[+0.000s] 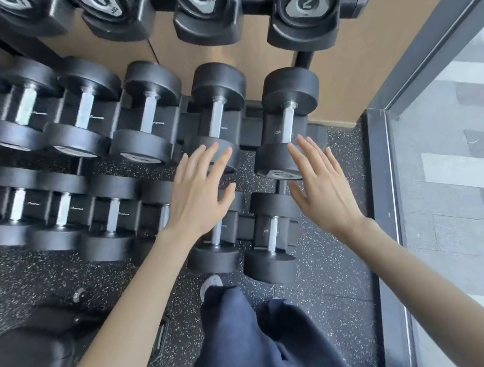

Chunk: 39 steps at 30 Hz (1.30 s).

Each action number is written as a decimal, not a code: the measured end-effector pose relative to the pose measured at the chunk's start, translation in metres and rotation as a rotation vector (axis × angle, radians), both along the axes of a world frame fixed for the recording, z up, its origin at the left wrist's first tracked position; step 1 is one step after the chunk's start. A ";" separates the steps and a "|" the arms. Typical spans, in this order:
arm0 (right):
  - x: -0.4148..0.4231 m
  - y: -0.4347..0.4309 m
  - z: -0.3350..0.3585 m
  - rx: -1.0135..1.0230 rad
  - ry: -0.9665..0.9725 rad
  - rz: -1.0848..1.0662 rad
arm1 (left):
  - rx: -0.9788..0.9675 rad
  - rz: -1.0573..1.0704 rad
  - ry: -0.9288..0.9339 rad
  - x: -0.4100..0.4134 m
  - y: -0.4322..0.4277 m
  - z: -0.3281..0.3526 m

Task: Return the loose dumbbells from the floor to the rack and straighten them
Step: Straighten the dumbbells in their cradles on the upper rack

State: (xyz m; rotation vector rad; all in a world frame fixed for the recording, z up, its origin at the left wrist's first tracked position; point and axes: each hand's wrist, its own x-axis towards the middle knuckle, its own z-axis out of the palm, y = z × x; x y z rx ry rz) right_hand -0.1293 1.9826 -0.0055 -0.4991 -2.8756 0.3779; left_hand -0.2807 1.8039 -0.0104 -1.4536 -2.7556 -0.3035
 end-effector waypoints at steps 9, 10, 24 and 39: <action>-0.066 -0.016 0.018 0.058 0.022 0.025 | 0.047 -0.046 0.013 -0.057 -0.005 0.013; -0.079 -0.017 0.019 0.063 0.021 0.022 | 0.039 -0.055 0.011 -0.070 -0.006 0.014; -0.260 -0.001 0.059 0.065 0.035 -0.225 | 0.056 -0.355 0.008 -0.286 0.039 0.035; -0.363 0.098 0.074 0.149 0.031 -0.286 | 0.231 -0.239 -0.184 -0.367 0.140 0.028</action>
